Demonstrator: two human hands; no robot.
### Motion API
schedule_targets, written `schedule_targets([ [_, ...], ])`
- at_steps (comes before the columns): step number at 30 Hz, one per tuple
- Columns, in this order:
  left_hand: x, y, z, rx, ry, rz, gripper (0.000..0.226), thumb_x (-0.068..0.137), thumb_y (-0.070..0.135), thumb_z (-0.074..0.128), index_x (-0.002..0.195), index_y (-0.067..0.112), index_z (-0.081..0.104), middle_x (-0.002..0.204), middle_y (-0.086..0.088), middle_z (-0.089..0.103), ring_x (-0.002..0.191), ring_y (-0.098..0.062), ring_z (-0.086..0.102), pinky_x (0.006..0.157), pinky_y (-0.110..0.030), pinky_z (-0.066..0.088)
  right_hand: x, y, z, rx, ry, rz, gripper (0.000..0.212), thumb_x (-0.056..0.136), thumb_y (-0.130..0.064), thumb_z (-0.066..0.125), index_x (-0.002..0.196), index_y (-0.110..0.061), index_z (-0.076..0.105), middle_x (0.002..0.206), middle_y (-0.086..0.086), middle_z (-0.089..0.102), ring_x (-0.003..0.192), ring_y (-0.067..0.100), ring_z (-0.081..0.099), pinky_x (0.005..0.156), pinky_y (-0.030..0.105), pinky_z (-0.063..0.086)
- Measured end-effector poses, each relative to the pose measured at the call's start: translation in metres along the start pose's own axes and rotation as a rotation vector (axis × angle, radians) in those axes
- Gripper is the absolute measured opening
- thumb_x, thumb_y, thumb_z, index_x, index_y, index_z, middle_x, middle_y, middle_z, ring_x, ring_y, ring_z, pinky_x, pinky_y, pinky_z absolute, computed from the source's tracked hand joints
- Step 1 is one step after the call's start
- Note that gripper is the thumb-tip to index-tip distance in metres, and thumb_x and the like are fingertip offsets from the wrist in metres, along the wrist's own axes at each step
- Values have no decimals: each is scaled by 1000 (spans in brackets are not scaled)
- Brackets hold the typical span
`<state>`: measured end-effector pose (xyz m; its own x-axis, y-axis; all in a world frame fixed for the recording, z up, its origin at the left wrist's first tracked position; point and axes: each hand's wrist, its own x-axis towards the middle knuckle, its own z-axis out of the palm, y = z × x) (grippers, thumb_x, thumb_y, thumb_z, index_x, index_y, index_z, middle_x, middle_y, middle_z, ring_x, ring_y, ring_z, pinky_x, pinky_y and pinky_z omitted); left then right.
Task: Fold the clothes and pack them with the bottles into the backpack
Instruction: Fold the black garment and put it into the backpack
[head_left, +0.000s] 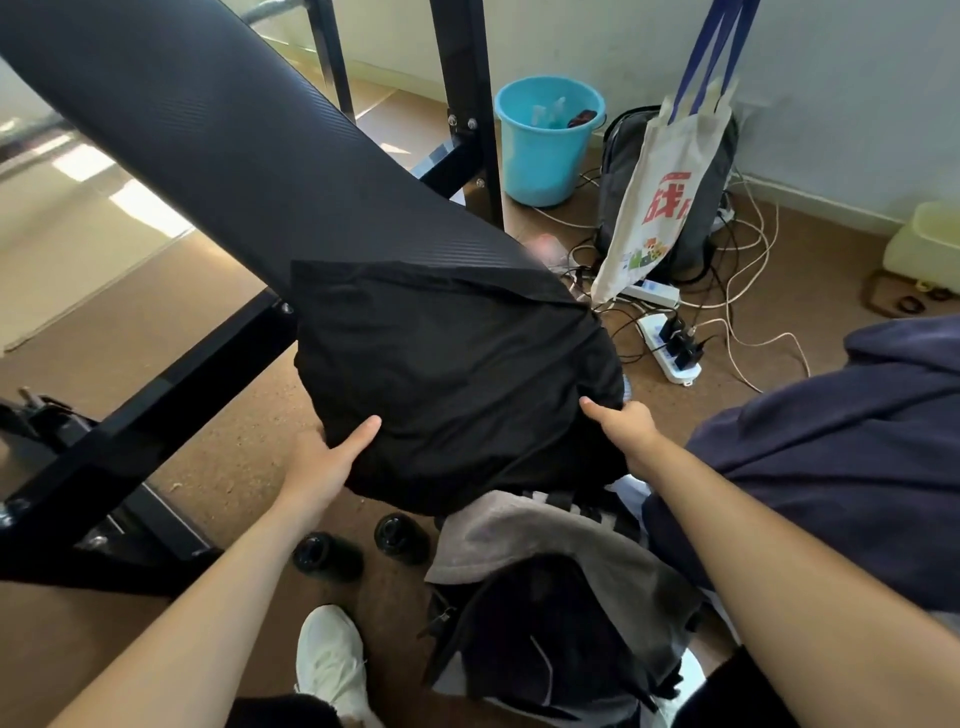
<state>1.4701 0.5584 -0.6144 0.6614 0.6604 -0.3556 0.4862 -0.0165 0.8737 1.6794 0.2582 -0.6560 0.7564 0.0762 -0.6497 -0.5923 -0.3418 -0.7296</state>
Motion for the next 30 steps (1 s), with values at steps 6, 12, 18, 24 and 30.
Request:
schedule_targets([
  [6, -12, 30, -11, -190, -38, 45, 49, 100, 49, 59, 143, 28, 55, 131, 14, 64, 123, -17, 61, 111, -47, 47, -23, -35, -20, 347, -223, 142, 55, 88, -52, 73, 125, -11, 69, 116, 11, 75, 107, 27, 72, 90, 41, 56],
  [12, -40, 68, -11, -396, -233, -7, 29, 104, 30, 57, 132, 31, 62, 122, 12, 74, 111, -15, 72, 95, -36, 55, -83, -75, -50, 452, -408, -31, 39, 90, -22, 66, 125, -7, 68, 118, 12, 75, 97, 22, 76, 84, 37, 62],
  [18, -63, 84, 5, -380, -419, 25, 39, 105, 18, 55, 141, 31, 54, 130, 9, 71, 119, -16, 68, 99, -33, 55, -121, -95, -40, 199, -494, -303, 34, 90, -4, 64, 124, -5, 64, 114, 13, 75, 100, 24, 74, 80, 33, 61],
  [24, -82, 93, 45, -356, -480, 33, 37, 105, 16, 51, 137, 32, 58, 128, 8, 72, 117, -11, 68, 95, -26, 53, -170, -95, 34, -678, -402, -759, 32, 89, -10, 72, 114, -13, 53, 105, -9, 64, 104, 3, 57, 87, 7, 42],
  [30, -95, 88, 52, -518, -594, -147, 46, 103, 45, 49, 129, 13, 70, 128, -14, 71, 118, -26, 68, 101, -37, 53, -179, -71, 60, -450, -626, -549, 31, 85, -18, 64, 106, -1, 49, 94, 20, 55, 82, 33, 63, 58, 42, 56],
])
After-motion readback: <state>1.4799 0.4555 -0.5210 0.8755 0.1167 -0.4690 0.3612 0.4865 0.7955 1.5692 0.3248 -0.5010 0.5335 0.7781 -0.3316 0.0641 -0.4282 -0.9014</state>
